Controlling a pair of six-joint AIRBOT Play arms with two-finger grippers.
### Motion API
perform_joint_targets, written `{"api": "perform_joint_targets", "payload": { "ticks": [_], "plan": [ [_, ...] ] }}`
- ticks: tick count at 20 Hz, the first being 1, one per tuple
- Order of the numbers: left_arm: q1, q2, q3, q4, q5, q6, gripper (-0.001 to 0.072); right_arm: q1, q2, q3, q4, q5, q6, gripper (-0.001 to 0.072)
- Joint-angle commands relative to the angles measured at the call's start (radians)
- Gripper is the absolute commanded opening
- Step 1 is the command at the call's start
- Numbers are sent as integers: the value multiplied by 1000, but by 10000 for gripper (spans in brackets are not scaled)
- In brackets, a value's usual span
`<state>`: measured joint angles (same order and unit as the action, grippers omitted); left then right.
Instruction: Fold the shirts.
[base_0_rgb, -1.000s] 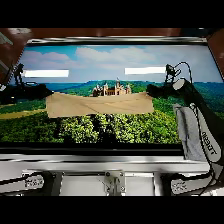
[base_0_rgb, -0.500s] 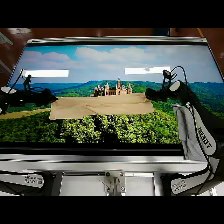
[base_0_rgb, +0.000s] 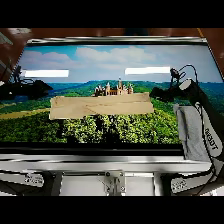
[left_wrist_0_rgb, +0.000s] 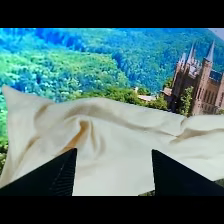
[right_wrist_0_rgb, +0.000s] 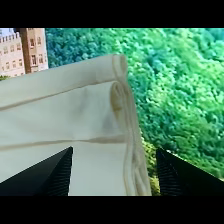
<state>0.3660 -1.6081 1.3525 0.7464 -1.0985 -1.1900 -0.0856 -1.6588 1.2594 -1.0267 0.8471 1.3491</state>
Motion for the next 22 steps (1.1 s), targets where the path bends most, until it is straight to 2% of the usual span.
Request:
{"api": "perform_joint_targets", "payload": {
  "ticks": [1, 7, 8, 9, 10, 11, 12, 14, 15, 18, 22],
  "plan": [
    [-3, 31, 54, -8, -89, -19, 493, -19, -49, 0, 73, 48, 23, 645],
    [-44, 96, 55, -80, -84, -18, 493, 56, -153, 0, 204, -22, 42, 640],
    [-50, 101, 55, -93, -84, -18, 493, 59, -156, 0, 219, -21, 42, 494],
    [-55, 105, 55, -100, -84, -18, 493, 58, -155, 0, 227, -17, 42, 265],
    [-63, 108, 55, -100, -84, -19, 493, 52, -149, 0, 243, -9, 42, 82],
    [-72, 108, 55, -100, -84, -19, 487, 45, -135, 0, 253, -7, 40, 61],
    [-85, 108, 54, -101, -84, -19, 402, 37, -110, 0, 262, -8, 31, 61],
    [-134, 105, 41, -100, -81, -18, 101, 28, -32, 0, 262, -6, 7, 61],
    [-174, 100, 24, -100, -80, -16, 42, 26, 17, 0, 262, 0, 0, 61],
    [-340, 67, -66, -100, -7, -16, 39, 27, 190, 0, 262, 55, 4, 61],
    [-611, 14, -171, -184, 234, -16, 39, 27, 399, 0, 275, 208, 60, 61]
  ]
}}
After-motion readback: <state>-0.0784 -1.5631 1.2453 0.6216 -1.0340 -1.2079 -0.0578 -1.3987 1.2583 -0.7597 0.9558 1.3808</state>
